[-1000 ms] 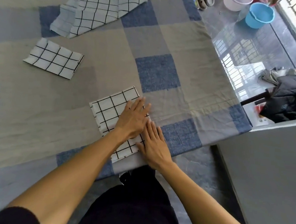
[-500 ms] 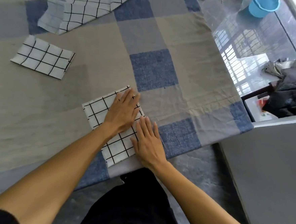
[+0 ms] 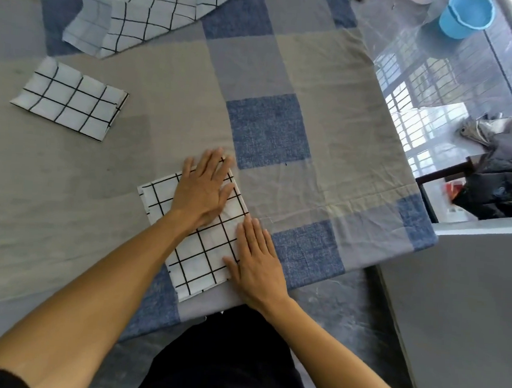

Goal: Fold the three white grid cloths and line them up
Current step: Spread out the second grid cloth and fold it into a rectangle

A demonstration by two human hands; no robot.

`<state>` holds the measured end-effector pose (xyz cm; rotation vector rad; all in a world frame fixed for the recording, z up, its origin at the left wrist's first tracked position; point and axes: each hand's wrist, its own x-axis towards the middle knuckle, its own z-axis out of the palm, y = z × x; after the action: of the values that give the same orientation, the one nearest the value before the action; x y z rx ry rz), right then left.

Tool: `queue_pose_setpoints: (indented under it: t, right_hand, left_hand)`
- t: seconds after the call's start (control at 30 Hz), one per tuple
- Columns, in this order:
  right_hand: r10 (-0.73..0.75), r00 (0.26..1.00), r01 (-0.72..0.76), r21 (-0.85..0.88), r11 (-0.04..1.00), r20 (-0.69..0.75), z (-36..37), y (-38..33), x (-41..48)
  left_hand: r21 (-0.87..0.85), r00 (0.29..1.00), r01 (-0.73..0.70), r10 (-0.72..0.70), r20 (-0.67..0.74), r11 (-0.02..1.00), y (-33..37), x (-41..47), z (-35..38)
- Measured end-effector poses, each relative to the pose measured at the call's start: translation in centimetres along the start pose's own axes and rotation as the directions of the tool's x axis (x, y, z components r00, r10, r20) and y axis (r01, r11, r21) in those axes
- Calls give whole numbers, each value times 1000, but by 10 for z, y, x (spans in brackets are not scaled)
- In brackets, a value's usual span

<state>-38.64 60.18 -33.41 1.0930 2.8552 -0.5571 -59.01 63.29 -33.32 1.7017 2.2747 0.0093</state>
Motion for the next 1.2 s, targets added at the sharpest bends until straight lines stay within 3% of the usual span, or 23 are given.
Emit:
queue_pose_setpoints:
  t: [0.13, 0.2, 0.37, 0.53, 0.7, 0.83, 0.93, 1.1, 1.2]
  right_hand:
    - [103, 979, -67, 200, 978, -178, -16, -3, 14]
    - [198, 961, -131, 314, 940, -192, -27, -6, 31]
    - [472, 880, -441, 447, 778, 46, -44, -20, 67]
    - [499, 847, -526, 416, 741, 182, -55, -21, 71]
    - [419, 856, -512, 381, 770, 304, -65, -11, 70]
    - [326, 884, -465, 555, 690, 335, -85, -10, 64]
    - [254, 931, -365, 638, 678, 263, -109, -18, 60]
    - [217, 972, -225, 611, 759, 87, -162, -35, 58]
    - [133, 990, -142, 435, 889, 51, -196, -44, 58]
  left_hand:
    - [-103, 991, -2, -12, -133, 995, 2, -12, -11]
    - [-110, 974, -57, 31, -225, 992, 3, -28, -13]
    - [-153, 978, -12, -20, -206, 988, 8, -79, 5]
    - [-144, 990, 27, -46, -132, 989, 5, -87, 6]
    - [-179, 992, 5, -27, -123, 984, 9, -89, 1]
    - [-229, 982, -52, 9, -186, 972, 20, -92, -13]
    - [-315, 957, -100, 5, -290, 944, 31, -93, -28]
    - [-484, 873, -206, -64, -484, 851, 42, -88, -71]
    - [-470, 815, -271, -60, -577, 840, 47, -85, -98]
